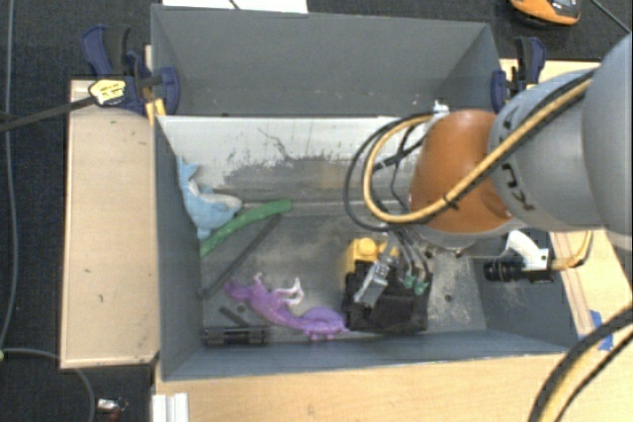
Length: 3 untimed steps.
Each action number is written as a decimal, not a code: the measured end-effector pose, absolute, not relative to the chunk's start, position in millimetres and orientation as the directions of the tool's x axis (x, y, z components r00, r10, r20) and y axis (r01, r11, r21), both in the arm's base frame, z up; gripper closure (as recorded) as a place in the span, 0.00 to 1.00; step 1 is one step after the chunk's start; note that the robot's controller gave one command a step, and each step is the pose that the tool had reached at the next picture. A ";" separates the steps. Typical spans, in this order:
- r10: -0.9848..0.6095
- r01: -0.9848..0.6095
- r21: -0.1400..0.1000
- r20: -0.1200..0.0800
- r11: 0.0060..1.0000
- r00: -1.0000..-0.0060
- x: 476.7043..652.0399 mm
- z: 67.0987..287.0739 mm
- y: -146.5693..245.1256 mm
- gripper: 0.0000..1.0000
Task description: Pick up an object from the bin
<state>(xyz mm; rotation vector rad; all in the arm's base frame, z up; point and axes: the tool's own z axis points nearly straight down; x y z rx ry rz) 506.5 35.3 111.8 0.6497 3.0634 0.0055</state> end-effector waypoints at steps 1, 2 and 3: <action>0.240 0.240 0.003 -0.011 0.971 -0.971 511.3 121.4 54.1 0.00; 0.559 0.559 0.011 -0.014 0.829 -0.829 497.9 100.0 53.5 0.00; 0.488 0.488 0.010 -0.017 0.873 -0.873 496.2 100.4 88.2 0.00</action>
Offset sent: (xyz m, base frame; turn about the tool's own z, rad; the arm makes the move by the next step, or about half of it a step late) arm -0.0122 0.0180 -0.0153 0.1760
